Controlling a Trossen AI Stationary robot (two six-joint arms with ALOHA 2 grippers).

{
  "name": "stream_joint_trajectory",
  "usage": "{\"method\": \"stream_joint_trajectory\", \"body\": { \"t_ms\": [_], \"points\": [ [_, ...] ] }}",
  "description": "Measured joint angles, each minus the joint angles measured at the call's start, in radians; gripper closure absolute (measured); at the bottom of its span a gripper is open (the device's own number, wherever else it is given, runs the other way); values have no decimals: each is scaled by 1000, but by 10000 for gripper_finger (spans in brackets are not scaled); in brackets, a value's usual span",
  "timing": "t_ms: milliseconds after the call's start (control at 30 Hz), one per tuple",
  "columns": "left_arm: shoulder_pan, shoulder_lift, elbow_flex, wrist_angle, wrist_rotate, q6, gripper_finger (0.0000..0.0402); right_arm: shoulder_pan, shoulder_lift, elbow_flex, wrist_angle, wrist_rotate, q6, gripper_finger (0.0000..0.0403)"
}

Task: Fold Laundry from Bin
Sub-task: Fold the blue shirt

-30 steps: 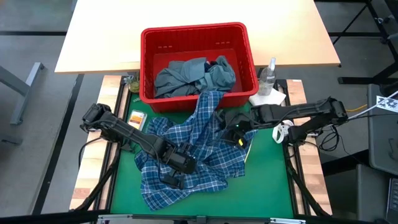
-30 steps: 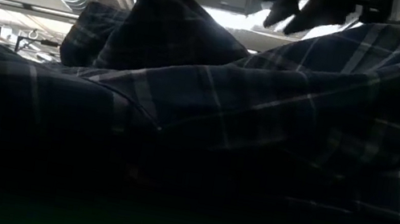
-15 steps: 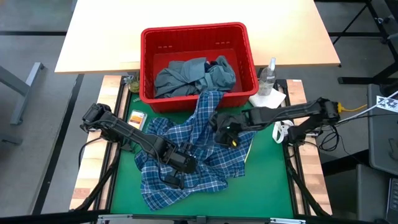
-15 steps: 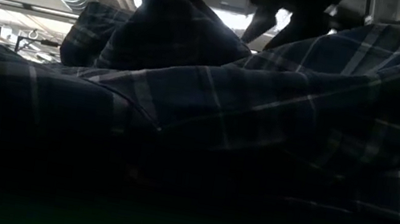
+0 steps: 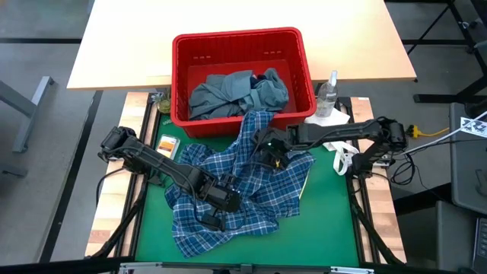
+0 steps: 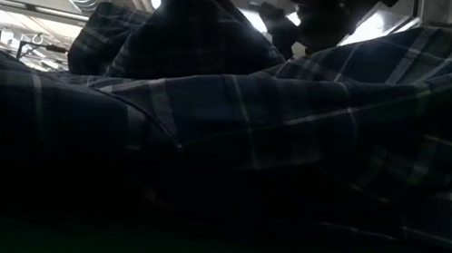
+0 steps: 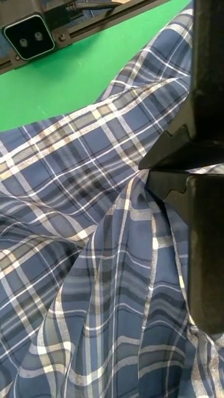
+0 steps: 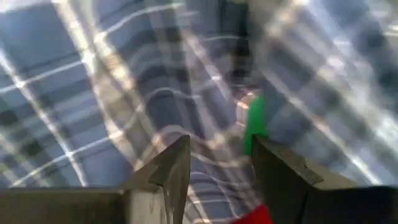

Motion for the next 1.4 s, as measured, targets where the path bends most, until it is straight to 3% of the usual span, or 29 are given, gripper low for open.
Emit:
{"method": "stream_joint_trajectory", "body": {
  "t_ms": [167,300,467,567,633,767,1000,1400],
  "points": [
    [0,0,0,7,0,0,401,5,54,0,-7,8,-32,233],
    [-2,0,0,15,-1,-1,401,4,80,0,-16,97,-28,244],
    [-2,0,0,16,-1,-1,401,4,69,-1,-67,196,-28,317],
    [-2,0,0,18,-1,-1,401,4,42,-1,-105,212,-16,378],
    [-2,0,0,18,-5,-1,401,4,26,-1,-132,206,6,395],
    [-2,0,0,18,-75,-1,401,5,-30,-1,-208,209,78,380],
    [21,0,0,19,-291,-1,401,5,-179,0,-408,294,225,396],
    [169,0,0,111,-488,0,401,5,-437,0,-759,482,723,399]
  ]
}}
